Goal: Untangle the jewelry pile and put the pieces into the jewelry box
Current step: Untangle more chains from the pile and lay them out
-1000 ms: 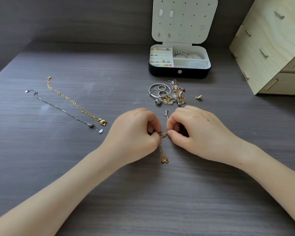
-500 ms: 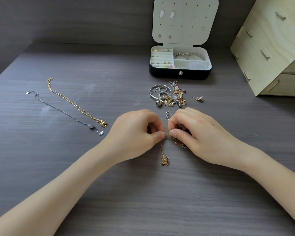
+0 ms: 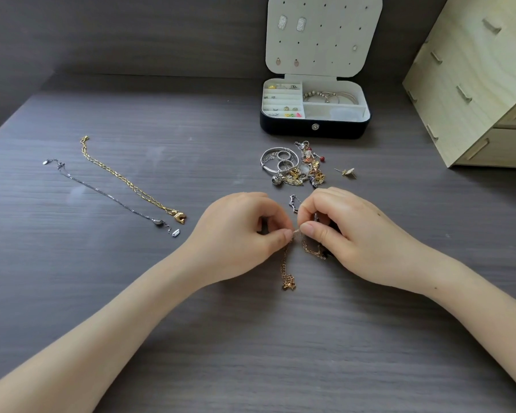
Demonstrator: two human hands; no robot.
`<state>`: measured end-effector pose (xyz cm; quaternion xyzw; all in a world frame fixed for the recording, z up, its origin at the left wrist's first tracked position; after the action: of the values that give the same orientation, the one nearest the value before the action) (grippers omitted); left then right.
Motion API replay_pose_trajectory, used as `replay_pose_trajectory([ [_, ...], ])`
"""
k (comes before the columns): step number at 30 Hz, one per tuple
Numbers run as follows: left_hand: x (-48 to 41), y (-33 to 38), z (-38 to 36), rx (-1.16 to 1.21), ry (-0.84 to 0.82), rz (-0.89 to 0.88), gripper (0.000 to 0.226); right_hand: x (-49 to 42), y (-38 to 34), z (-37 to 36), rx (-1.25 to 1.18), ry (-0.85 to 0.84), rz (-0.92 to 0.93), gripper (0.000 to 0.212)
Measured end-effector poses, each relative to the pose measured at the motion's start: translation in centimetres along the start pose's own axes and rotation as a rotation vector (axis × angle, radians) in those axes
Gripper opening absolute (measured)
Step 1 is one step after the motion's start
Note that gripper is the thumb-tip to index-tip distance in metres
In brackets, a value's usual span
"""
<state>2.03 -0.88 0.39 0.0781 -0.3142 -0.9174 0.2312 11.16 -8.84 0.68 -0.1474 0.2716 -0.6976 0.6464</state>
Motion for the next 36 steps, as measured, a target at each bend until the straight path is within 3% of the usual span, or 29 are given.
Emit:
replay_pose_trajectory([
  [5,0.1,-0.1,0.1,0.021,-0.023,0.036,0.011,0.4,0.4,0.5,-0.009,0.001,-0.059,0.027],
  [15,0.3,-0.3,0.2,0.051,0.026,0.025,0.02,0.7,0.3,0.9,0.177,0.019,-0.105,0.011],
  [20,0.2,-0.3,0.0,0.029,0.063,-0.011,0.008,0.7,0.1,1.0,0.251,0.03,-0.089,0.002],
  [27,0.1,-0.2,-0.1,0.017,0.086,-0.036,0.007,0.2,0.0,1.0,0.174,0.042,-0.086,0.016],
  [36,0.0,-0.2,-0.2,0.019,0.087,-0.048,0.005,-0.5,-0.2,0.7,0.21,0.002,-0.036,0.011],
])
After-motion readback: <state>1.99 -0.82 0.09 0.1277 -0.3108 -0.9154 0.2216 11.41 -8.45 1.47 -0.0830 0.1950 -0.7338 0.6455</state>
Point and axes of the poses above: each hand's wrist, its own x-axis away from the middle knuckle, its own z-axis out of the back of the hand, y = z × x, the point moved 7 cm from there along -x, towards the middle knuckle, and after that the axes turned 1 degree about -x, right-handed, at the moved point
